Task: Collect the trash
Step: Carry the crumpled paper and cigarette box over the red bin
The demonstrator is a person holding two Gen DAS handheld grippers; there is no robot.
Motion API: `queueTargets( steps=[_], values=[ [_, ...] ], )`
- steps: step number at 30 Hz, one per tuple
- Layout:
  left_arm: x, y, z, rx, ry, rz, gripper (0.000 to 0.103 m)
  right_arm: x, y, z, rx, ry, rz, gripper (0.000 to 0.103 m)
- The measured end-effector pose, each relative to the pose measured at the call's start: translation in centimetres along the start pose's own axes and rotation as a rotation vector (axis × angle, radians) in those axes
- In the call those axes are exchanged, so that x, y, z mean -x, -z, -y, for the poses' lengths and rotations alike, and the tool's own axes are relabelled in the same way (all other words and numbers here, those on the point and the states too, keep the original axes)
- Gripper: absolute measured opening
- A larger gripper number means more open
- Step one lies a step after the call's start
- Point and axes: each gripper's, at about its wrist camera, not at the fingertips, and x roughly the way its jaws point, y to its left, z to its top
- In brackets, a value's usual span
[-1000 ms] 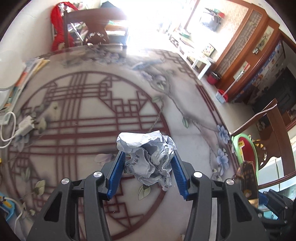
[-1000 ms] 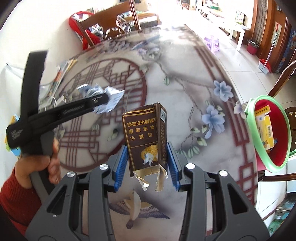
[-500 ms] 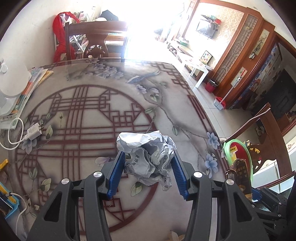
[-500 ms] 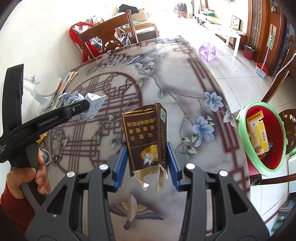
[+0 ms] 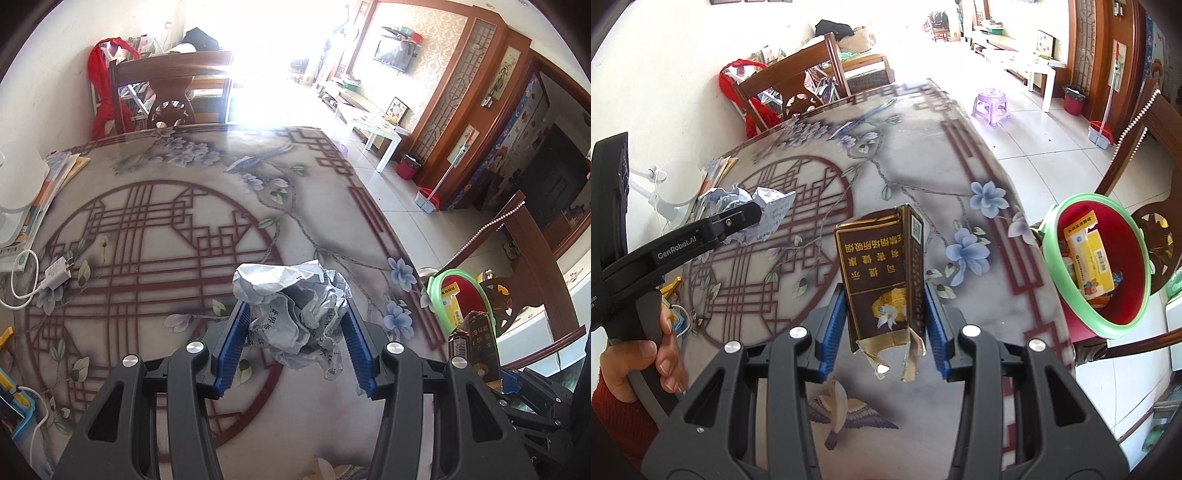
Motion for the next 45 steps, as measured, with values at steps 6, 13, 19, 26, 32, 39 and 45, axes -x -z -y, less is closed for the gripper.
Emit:
queueTargets(
  steps=[6,13,19,26,32,39,45],
  values=[
    [-0.1,0.2,1.7,-0.021,0.017,0.0,0.048,1.1,0.3,1.4,-0.018,0.02,0.012,0.04],
    [-0.3,0.3,3.8,-0.051,0.026,-0.004,0.048,2.0,0.5,3.2,-0.044,0.032,0.025,0.04],
    [-0.8,0.1,5.7,-0.078,0.039,-0.008,0.048,2.6,0.7,4.7,-0.07,0.042,0.033,0.04],
    [-1.5,0.0,8.3,-0.107,0.058,-0.017,0.048,3.6,0.6,6.9,-0.094,0.059,0.044,0.04],
    [-2.3,-0.1,10.9,-0.123,0.066,-0.027,0.048,4.2,0.5,9.4,-0.112,0.071,0.047,0.04],
    [-3.4,-0.4,14.3,-0.143,0.075,-0.035,0.048,5.0,0.3,12.5,-0.13,0.085,0.047,0.04],
    [-4.7,-0.8,17.6,-0.152,0.085,-0.036,0.048,5.7,-0.3,16.2,-0.148,0.101,0.05,0.04]
  ],
)
